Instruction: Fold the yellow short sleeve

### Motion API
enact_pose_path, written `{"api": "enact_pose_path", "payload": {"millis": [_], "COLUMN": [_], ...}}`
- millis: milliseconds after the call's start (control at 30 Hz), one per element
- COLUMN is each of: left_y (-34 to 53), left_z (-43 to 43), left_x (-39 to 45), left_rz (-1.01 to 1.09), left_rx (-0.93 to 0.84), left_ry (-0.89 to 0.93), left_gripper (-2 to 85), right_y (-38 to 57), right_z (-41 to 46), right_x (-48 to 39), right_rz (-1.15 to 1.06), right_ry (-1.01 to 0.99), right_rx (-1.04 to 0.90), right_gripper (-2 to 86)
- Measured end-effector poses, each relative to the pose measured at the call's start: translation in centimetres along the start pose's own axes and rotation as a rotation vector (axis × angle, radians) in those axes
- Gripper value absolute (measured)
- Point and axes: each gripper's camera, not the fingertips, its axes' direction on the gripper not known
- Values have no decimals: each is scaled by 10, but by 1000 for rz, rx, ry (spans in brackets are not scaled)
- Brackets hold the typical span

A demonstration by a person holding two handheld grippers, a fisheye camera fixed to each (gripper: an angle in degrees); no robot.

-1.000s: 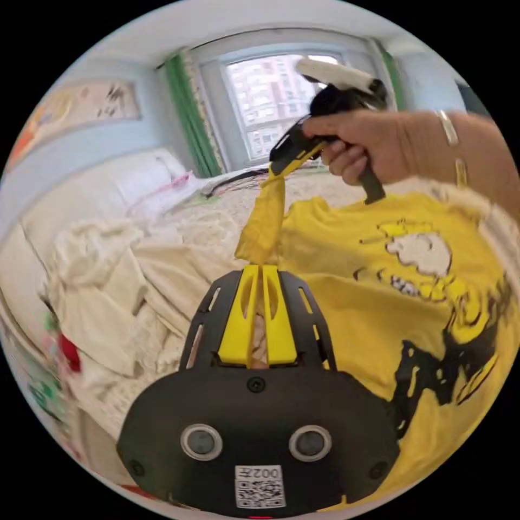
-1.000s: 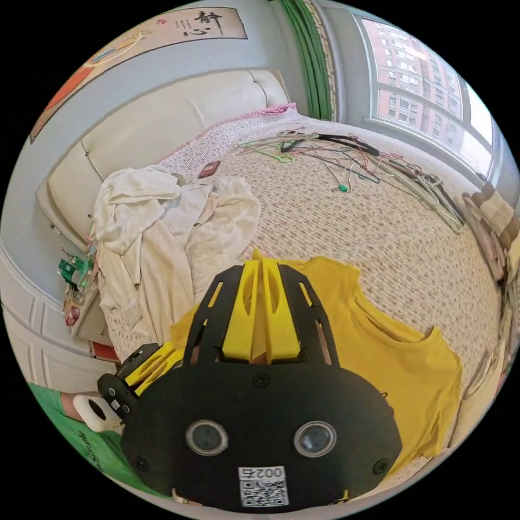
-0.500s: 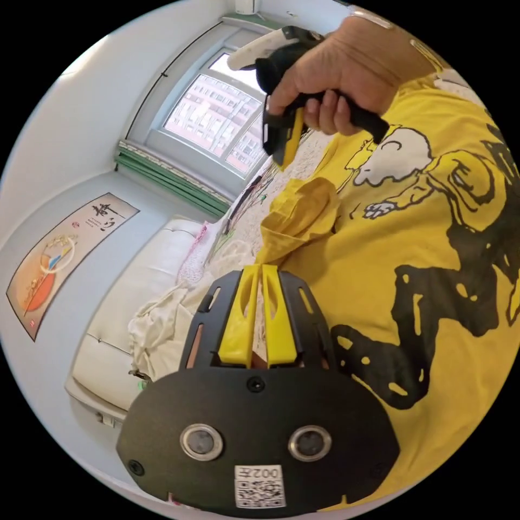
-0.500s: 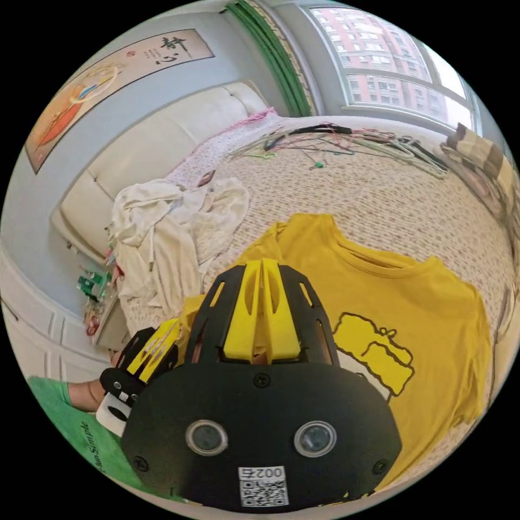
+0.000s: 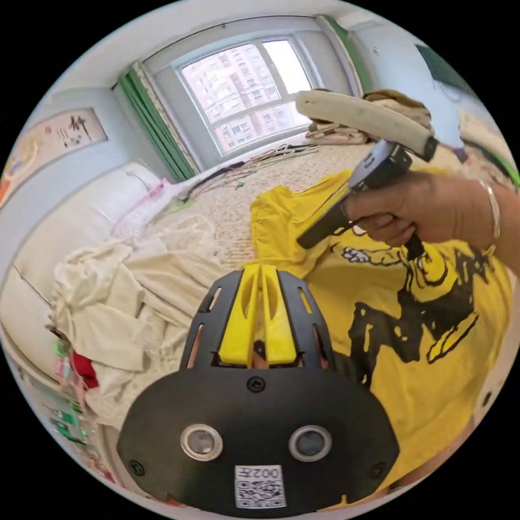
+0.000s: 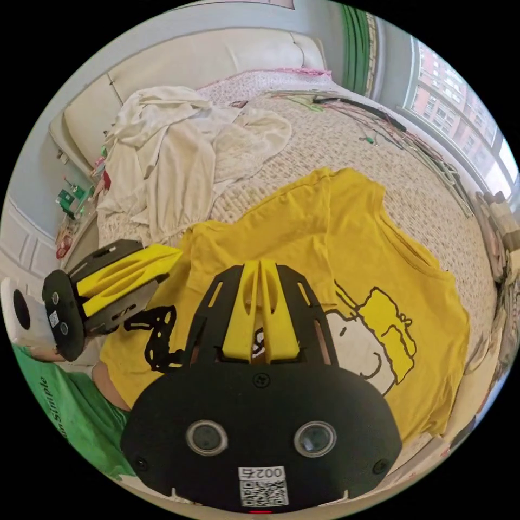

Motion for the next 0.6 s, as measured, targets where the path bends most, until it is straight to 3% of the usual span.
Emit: {"api": "enact_pose_path", "payload": {"millis": [167, 367, 500, 600], "left_y": [10, 28, 32, 40], "left_z": [45, 49, 44, 26], "left_x": [-31, -53, -47, -63], "left_rz": [-135, -176, -101, -112], "left_rx": [-157, -116, -93, -23], "left_ry": [45, 51, -69, -62], "left_gripper": [-10, -10, -10, -10], "right_y": [-24, -31, 16, 80], "right_z": [27, 81, 57, 1], "right_x": [11, -7, -8, -25], "right_rz": [105, 137, 282, 320], "right_ry": [-19, 44, 8, 35], "right_rx": [-21, -57, 16, 160], "right_gripper": [-9, -8, -8, -8]}}
